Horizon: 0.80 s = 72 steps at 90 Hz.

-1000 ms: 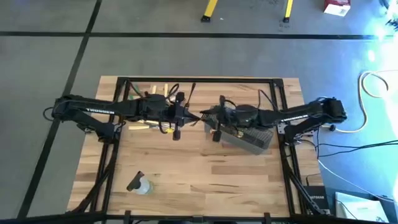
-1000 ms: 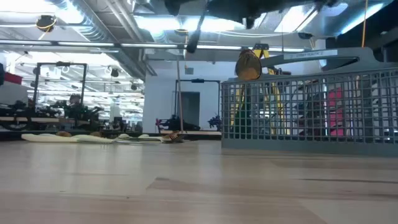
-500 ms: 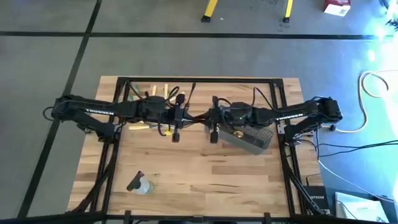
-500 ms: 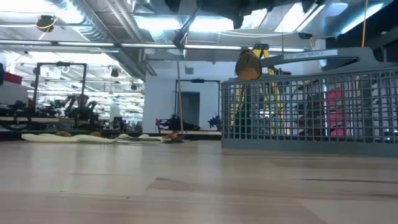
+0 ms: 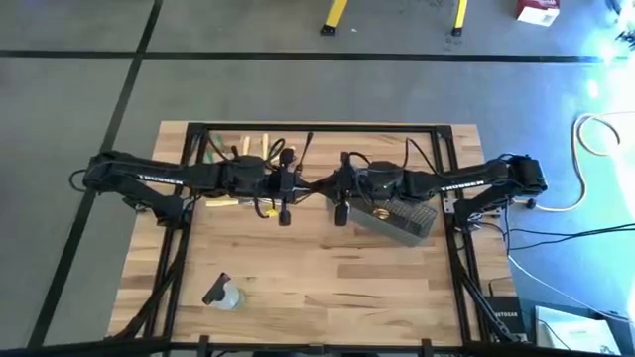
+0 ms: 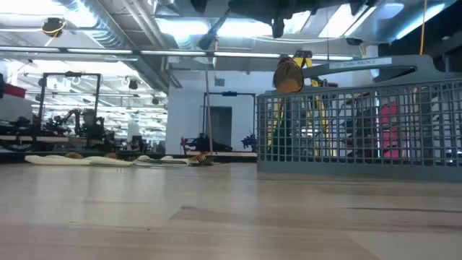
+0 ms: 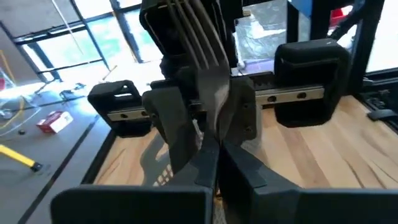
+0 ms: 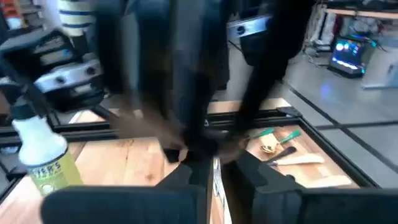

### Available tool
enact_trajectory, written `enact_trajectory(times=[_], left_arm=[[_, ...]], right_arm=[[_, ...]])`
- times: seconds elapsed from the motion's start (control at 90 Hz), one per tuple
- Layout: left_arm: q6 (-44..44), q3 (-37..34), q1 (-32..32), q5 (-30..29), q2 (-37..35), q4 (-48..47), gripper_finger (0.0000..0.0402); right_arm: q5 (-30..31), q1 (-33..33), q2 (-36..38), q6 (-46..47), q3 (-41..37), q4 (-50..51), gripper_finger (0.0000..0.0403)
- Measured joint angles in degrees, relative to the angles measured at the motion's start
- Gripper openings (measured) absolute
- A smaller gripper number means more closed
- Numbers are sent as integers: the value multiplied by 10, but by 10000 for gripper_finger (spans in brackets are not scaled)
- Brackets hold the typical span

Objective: Sort silverware
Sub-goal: Put the black fork into the cutlery rack

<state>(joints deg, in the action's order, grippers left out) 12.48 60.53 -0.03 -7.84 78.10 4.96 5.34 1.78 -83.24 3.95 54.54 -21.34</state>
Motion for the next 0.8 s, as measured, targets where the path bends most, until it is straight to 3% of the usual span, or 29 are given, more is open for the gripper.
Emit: enact_trajectory(times=[0.222,0.8], left_arm=[[1,2,-3,-15,49,72,0],[24,3,-2,-33,78,157,0]], right_arm=[[27,0,6,32,-2,9,14],[121,45,51,64,-1,44,4]])
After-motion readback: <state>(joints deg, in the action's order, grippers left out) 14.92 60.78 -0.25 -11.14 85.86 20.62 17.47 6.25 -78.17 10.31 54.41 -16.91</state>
